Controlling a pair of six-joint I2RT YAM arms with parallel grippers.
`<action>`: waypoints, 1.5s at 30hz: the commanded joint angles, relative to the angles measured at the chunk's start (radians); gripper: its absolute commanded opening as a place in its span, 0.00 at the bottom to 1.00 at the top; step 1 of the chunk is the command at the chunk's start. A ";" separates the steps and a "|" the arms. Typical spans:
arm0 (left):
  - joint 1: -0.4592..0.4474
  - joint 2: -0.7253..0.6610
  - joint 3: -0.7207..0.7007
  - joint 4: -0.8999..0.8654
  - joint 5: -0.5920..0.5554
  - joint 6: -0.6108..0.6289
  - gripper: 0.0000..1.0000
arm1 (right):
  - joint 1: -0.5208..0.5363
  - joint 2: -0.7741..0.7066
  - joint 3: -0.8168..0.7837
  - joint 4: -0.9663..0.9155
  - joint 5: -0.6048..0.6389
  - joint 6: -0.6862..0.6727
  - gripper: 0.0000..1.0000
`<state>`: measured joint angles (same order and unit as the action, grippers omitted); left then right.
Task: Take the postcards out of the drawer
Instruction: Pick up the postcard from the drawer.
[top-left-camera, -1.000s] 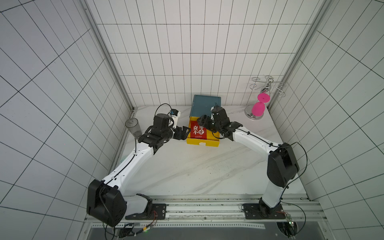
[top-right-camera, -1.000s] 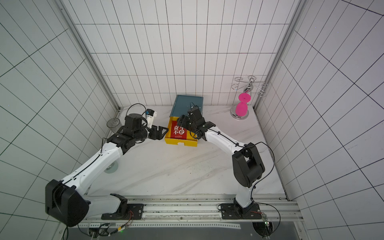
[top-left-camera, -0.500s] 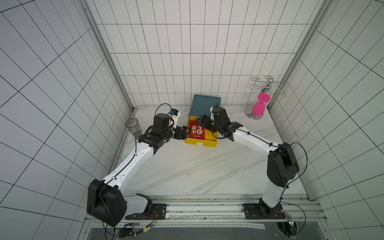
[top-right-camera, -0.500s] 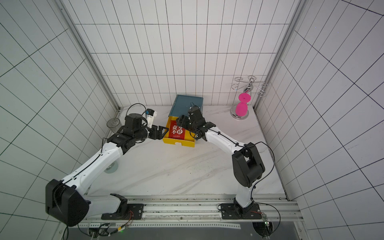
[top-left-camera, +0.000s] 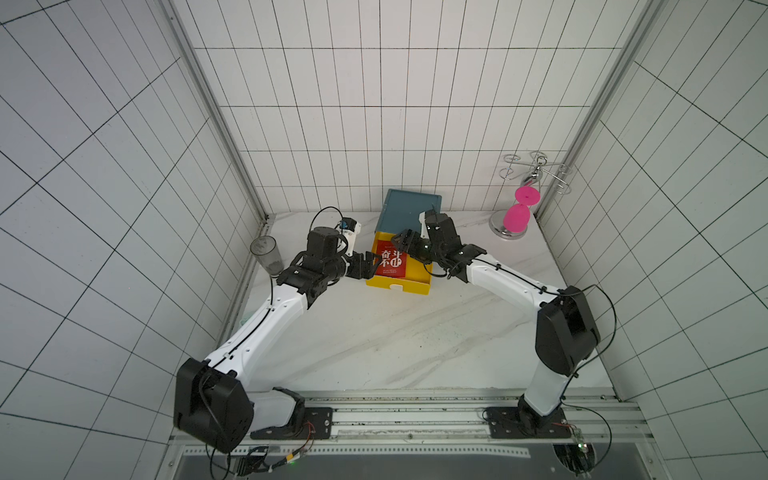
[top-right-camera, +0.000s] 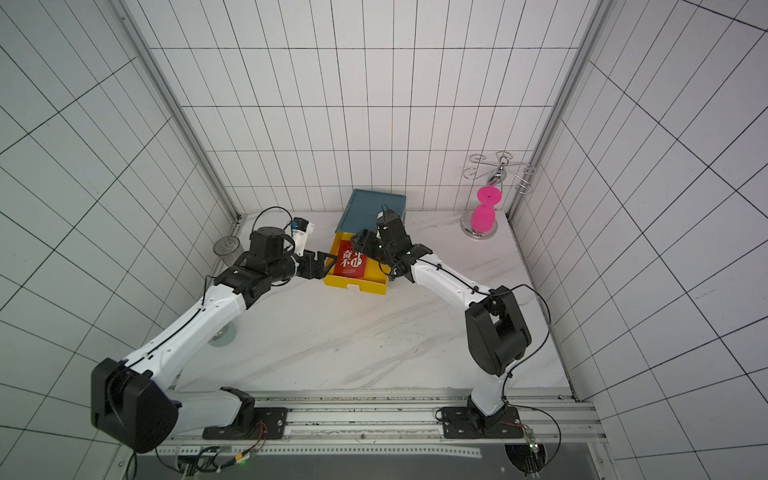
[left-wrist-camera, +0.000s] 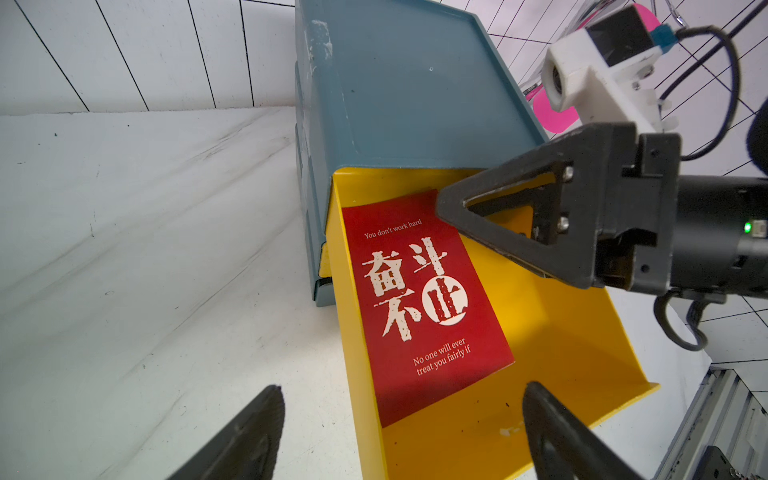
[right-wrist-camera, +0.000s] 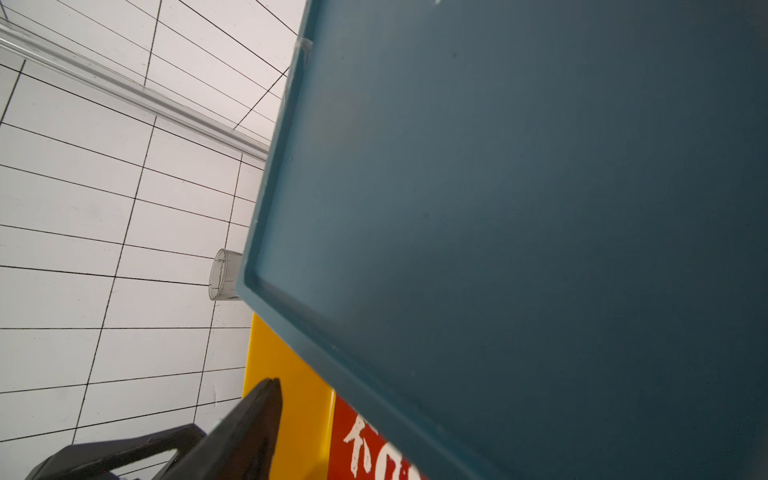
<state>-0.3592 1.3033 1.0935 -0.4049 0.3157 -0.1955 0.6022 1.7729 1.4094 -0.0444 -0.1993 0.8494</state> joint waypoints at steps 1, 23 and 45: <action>-0.004 0.001 0.011 0.022 0.009 -0.004 0.88 | -0.002 -0.046 -0.036 0.068 -0.033 0.003 0.74; -0.006 0.005 0.008 0.028 0.029 -0.032 0.88 | -0.007 -0.036 -0.084 0.115 -0.043 0.090 0.62; -0.010 0.011 0.016 0.035 0.033 -0.041 0.88 | -0.010 -0.016 -0.109 0.109 -0.052 0.137 0.38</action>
<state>-0.3656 1.3064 1.0935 -0.3992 0.3386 -0.2363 0.5949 1.7416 1.3392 0.0654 -0.2214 0.9871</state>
